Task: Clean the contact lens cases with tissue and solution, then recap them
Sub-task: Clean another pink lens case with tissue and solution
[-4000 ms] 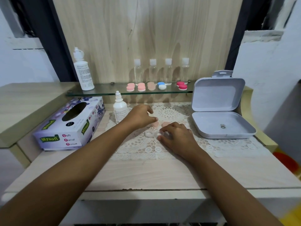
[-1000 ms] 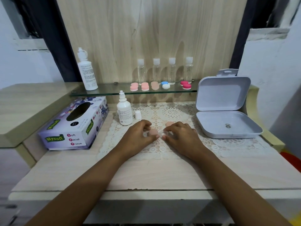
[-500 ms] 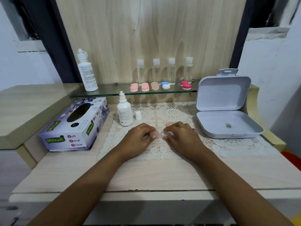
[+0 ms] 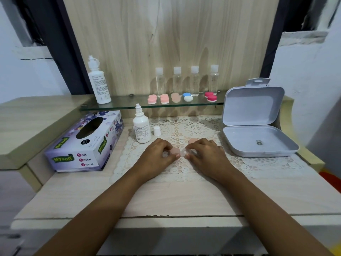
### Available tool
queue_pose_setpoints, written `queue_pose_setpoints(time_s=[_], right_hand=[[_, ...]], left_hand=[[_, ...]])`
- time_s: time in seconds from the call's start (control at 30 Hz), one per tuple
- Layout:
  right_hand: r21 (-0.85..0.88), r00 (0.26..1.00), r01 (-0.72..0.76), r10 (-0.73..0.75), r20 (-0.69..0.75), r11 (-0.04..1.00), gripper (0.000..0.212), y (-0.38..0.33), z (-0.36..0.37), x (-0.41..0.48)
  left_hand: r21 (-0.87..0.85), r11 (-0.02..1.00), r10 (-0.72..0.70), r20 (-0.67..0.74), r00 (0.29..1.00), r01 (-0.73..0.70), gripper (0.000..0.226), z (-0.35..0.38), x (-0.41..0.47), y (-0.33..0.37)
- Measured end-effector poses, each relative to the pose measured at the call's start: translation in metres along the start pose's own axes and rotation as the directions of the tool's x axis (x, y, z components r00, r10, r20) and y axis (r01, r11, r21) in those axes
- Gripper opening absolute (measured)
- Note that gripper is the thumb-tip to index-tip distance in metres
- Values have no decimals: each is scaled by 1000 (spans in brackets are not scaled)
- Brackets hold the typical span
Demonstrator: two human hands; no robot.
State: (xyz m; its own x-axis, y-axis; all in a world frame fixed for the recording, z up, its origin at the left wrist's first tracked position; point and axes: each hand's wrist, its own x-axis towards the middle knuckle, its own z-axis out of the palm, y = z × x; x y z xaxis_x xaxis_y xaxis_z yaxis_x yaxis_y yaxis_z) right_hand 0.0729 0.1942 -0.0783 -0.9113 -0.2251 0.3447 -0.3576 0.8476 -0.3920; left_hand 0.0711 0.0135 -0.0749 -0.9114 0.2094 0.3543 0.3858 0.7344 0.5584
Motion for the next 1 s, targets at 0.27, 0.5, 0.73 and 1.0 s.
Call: queue_pose_setpoints(time_s=[0.27, 0.5, 0.73, 1.0], right_hand=[[-8, 1000, -3, 3, 10, 1000, 29, 0, 0, 0], [-10, 1000, 12, -12, 5, 1000, 30, 0, -1, -1], [-14, 1000, 18, -18, 9, 1000, 29, 0, -1, -1], [21, 1000, -12, 11, 14, 1000, 36, 0, 0, 0]], left_hand=[[-5, 997, 74, 52, 996, -74, 21, -1, 0, -2], [-28, 1000, 4, 14, 1000, -4, 35, 1, -1, -1], [-21, 998, 63, 25, 998, -62, 18, 0, 0, -2], [-21, 999, 45, 16, 999, -45, 20, 2, 0, -3]])
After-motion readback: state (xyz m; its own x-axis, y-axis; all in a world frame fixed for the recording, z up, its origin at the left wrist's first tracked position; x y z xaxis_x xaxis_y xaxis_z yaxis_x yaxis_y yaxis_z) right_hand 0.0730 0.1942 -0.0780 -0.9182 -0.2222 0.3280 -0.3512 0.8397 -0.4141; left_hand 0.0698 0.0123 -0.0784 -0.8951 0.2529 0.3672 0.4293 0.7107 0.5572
